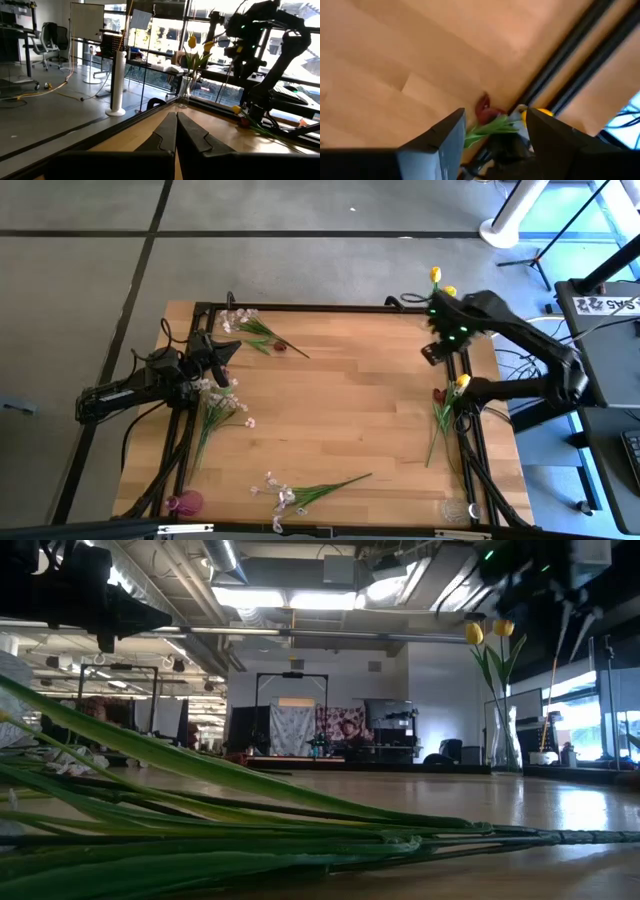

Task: Sort flowers into vase by color
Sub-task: Put the yellow tulip into the glass vase

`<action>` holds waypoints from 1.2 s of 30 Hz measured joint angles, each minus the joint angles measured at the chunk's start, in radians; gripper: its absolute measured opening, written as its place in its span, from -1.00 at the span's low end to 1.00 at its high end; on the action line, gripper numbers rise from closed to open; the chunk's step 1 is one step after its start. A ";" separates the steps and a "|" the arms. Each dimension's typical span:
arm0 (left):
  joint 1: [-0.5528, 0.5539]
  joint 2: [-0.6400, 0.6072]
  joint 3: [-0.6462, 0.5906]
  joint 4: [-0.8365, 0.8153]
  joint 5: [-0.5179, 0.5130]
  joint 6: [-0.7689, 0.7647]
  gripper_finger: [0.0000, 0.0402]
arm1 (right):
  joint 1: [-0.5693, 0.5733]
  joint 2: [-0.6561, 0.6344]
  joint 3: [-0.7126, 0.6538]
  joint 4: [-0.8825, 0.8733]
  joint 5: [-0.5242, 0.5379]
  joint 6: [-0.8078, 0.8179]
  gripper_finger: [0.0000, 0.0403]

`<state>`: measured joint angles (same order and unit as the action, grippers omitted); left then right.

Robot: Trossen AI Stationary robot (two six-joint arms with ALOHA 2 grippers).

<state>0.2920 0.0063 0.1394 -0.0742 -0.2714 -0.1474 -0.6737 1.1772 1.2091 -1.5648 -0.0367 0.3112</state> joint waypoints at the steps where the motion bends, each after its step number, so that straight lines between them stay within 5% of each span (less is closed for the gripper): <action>1: 0.000 0.000 0.000 0.000 0.000 0.000 -1.00 | 0.000 0.041 0.000 -0.002 -0.012 -0.008 0.03; 9: 0.000 0.000 0.000 0.000 0.000 0.000 -1.00 | 0.119 0.273 -0.033 0.001 -0.054 -0.006 0.04; 17: 0.000 0.000 0.000 0.000 0.000 0.000 -1.00 | 0.278 0.286 -0.230 0.009 -0.026 0.192 0.04; 27: 0.000 0.000 0.000 0.000 0.000 0.000 -1.00 | 0.321 0.283 -0.486 0.166 -0.039 0.316 0.04; 36: 0.000 0.000 0.000 -0.001 0.000 0.000 -1.00 | 0.321 0.378 -0.484 0.214 -0.014 0.370 -0.23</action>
<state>0.2920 0.0059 0.1398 -0.0749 -0.2718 -0.1474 -0.3523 1.5552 0.7246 -1.3510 -0.0506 0.6812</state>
